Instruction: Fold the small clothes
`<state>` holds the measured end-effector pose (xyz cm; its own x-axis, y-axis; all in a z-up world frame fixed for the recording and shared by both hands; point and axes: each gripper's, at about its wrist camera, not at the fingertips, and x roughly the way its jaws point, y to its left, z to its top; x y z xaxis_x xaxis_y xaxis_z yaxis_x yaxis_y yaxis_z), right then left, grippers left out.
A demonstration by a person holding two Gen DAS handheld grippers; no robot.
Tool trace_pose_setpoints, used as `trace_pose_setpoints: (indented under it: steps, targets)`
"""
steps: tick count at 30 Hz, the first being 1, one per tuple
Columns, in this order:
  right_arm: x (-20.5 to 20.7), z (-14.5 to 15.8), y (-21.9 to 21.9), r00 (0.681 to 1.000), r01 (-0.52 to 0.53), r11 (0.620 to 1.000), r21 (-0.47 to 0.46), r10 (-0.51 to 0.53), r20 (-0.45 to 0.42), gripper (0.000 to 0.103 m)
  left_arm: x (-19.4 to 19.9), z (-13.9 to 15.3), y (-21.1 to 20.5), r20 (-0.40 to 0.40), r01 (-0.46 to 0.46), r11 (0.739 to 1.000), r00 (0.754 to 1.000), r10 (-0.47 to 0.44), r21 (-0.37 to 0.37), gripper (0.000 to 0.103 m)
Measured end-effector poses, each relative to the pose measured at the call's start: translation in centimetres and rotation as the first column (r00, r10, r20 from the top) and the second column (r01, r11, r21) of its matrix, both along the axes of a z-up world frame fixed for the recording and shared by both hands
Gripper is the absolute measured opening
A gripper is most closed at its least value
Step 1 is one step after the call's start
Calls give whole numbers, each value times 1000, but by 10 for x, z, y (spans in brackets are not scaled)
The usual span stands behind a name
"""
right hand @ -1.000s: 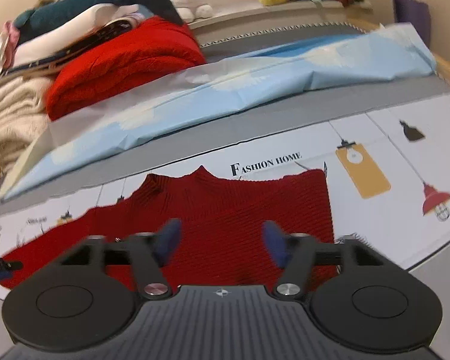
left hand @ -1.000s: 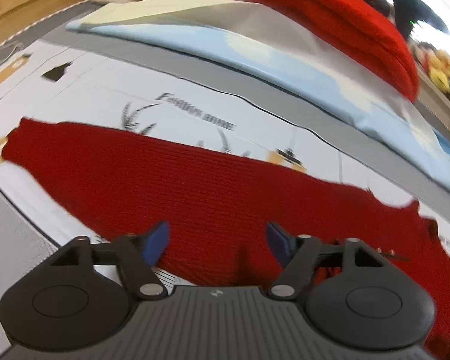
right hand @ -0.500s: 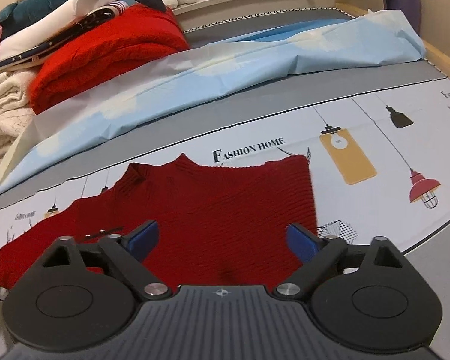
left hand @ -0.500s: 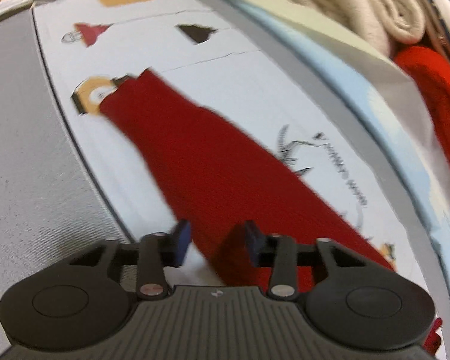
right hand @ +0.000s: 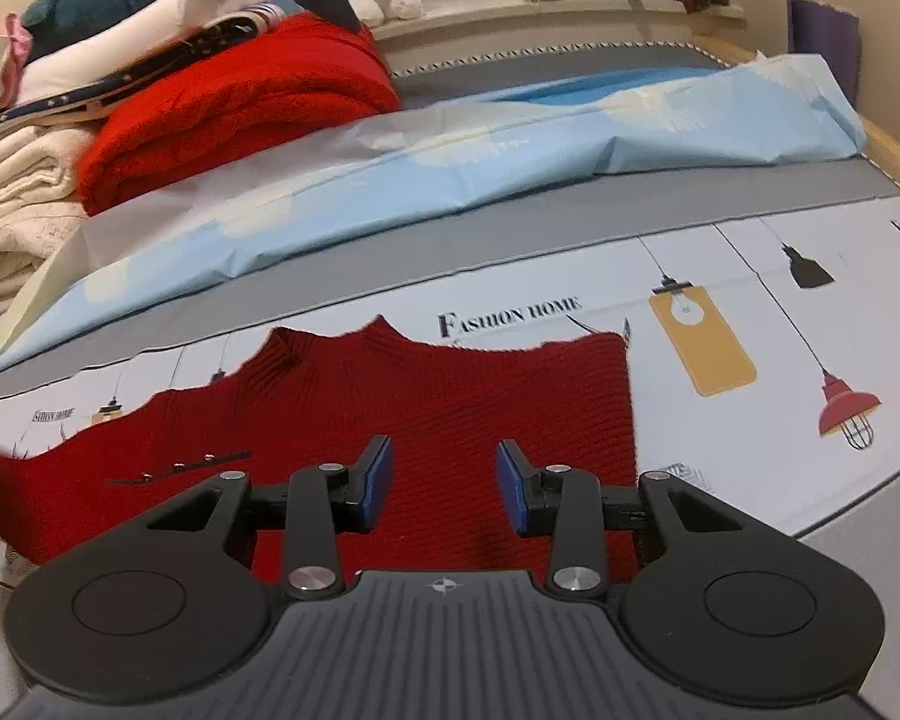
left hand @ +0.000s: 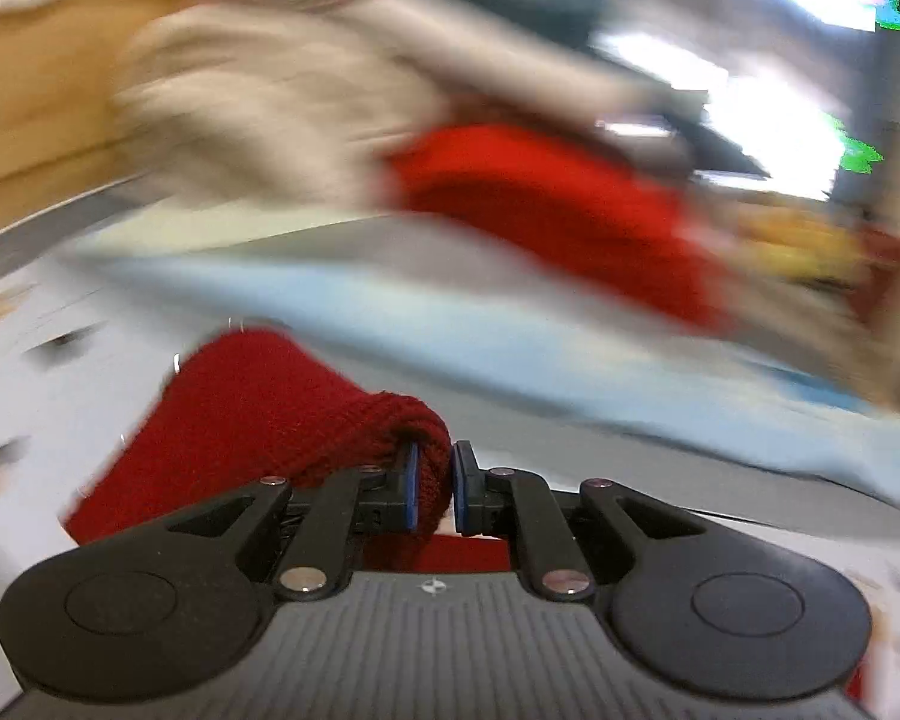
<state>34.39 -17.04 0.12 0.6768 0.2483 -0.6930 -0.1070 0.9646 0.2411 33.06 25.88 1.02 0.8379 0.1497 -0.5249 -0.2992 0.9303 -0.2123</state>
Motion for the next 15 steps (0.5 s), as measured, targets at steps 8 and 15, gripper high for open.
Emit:
trace_pose_setpoints:
  steps: [8, 15]
  targets:
    - [-1, -2, -5, 999, 45, 997, 55, -46, 4, 40, 4, 9, -115, 0, 480, 863, 874, -486, -157, 38]
    - [8, -16, -17, 988, 141, 984, 111, -133, -74, 41, 35, -31, -33, -313, 63, 985, 943, -112, -163, 37]
